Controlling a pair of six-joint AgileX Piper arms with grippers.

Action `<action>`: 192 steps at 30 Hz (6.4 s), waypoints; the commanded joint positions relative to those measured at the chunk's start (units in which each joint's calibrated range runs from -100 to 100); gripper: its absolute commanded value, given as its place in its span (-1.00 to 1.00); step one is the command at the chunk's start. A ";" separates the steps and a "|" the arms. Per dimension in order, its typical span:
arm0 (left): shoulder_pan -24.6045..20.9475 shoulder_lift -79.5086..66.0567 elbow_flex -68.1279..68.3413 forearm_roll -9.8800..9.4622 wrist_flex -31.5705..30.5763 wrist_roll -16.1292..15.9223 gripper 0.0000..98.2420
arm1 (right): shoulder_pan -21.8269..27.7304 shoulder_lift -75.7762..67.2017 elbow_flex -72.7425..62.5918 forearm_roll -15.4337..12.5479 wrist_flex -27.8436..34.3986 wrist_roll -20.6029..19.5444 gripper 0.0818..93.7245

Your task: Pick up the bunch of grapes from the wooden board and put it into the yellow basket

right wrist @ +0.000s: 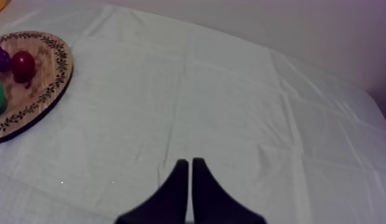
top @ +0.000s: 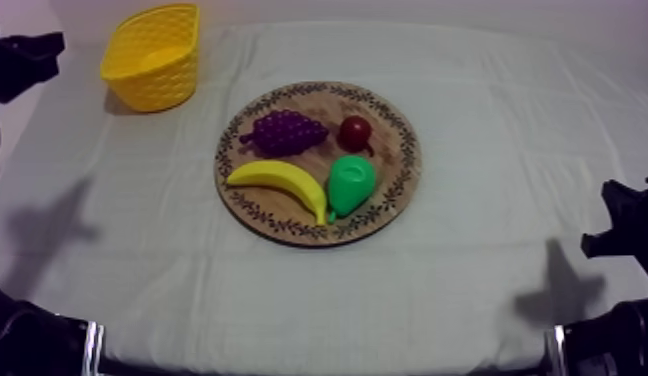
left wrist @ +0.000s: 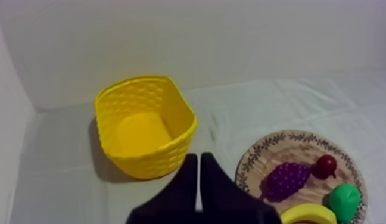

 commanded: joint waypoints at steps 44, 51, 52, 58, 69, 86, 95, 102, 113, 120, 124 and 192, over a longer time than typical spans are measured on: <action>12.63 55.67 -76.54 1.14 54.16 -17.16 -1.00 | 0.01 -0.02 -0.01 0.01 -0.02 0.00 -0.99; 12.33 55.24 -75.58 2.12 53.26 -17.74 -1.00 | 0.01 -0.02 -0.01 0.01 -0.02 0.01 -0.99; 12.29 55.29 -75.41 2.23 53.09 -17.83 -1.00 | 0.01 -0.02 -0.01 0.01 -0.02 0.01 -0.99; 12.41 56.45 -74.02 2.55 52.02 -18.54 -1.00 | 0.01 -0.02 -0.01 0.01 -0.02 0.01 -0.99; 13.14 57.05 -69.85 1.88 51.26 -26.86 -1.00 | 0.01 -0.02 -0.01 0.01 -0.02 0.01 -0.99; 13.78 57.07 -66.30 -2.13 54.86 -31.61 -1.00 | 0.01 -0.02 -0.01 0.01 -0.02 0.01 -0.99; 14.48 56.84 -63.77 -2.50 54.10 -31.74 -0.66 | 0.01 -0.02 -0.01 0.01 -0.02 0.01 -0.99; 14.53 56.38 -59.87 -2.72 53.55 -30.93 0.50 | 0.01 -0.02 -0.01 0.01 -0.02 0.01 -0.99; 15.07 57.07 -54.10 -2.63 50.28 -29.09 0.90 | 0.01 -0.02 -0.01 0.01 -0.02 0.01 -0.99; 15.32 60.30 -53.02 -1.86 48.10 -29.15 0.90 | 0.01 -0.02 -0.01 0.01 -0.02 0.01 -0.99; 15.92 63.55 -52.93 -1.70 45.94 -29.04 0.89 | 0.01 -0.02 -0.01 0.01 -0.02 0.01 -0.99; 16.85 96.91 -67.61 1.21 40.83 -25.79 0.13 | 0.01 -0.02 -0.01 0.01 -0.02 0.01 -0.99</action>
